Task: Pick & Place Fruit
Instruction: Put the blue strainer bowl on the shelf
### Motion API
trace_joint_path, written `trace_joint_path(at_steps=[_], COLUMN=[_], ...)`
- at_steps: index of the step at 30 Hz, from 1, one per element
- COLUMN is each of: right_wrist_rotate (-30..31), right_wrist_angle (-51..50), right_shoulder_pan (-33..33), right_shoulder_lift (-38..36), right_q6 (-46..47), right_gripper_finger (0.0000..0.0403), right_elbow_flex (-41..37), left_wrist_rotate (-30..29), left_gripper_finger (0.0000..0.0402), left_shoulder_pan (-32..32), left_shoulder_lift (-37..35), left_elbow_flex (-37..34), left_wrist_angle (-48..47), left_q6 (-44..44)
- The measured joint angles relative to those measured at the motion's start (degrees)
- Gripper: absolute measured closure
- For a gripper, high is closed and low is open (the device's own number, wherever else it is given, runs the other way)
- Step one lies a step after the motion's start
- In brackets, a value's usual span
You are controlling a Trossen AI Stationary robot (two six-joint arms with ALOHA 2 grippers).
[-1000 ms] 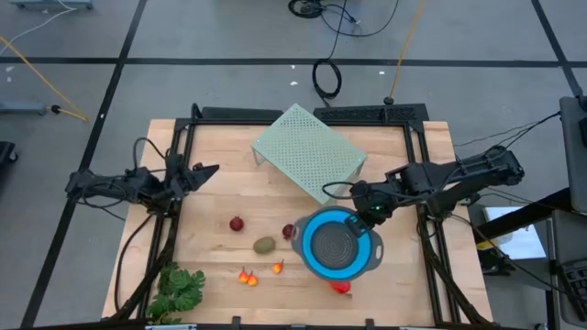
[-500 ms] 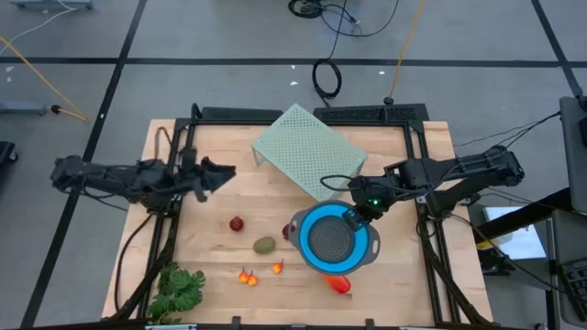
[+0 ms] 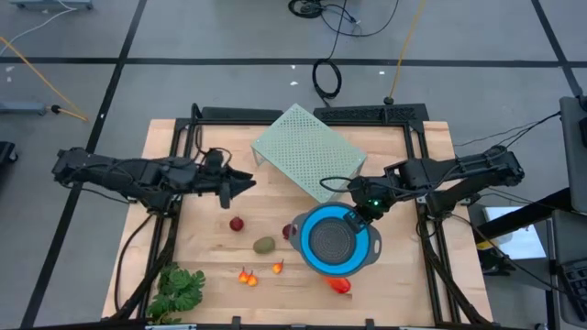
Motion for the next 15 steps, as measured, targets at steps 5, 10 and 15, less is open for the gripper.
trace_joint_path(at_steps=[5, 10, 15], right_wrist_rotate=[0.0, 0.1, 0.1], right_wrist_angle=[0.0, 0.0, 0.0], right_shoulder_pan=[0.0, 0.0, 0.0], right_shoulder_lift=[0.0, 0.0, 0.0], right_q6=[-1.6, -3.1, -4.1], right_gripper_finger=[0.0399, 0.0399, 0.0399], right_elbow_flex=[0.0, 0.0, 0.0], left_wrist_rotate=[0.0, 1.1, 3.4], left_gripper_finger=[0.0240, 0.0240, 0.0240], left_shoulder_pan=[-0.6, -1.7, -2.4], left_shoulder_lift=[4.2, 8.7, 12.4], left_elbow_flex=[3.5, 6.6, 8.7], left_wrist_angle=[-4.3, -8.4, -10.8], left_q6=[-2.6, -6.7, -11.7])
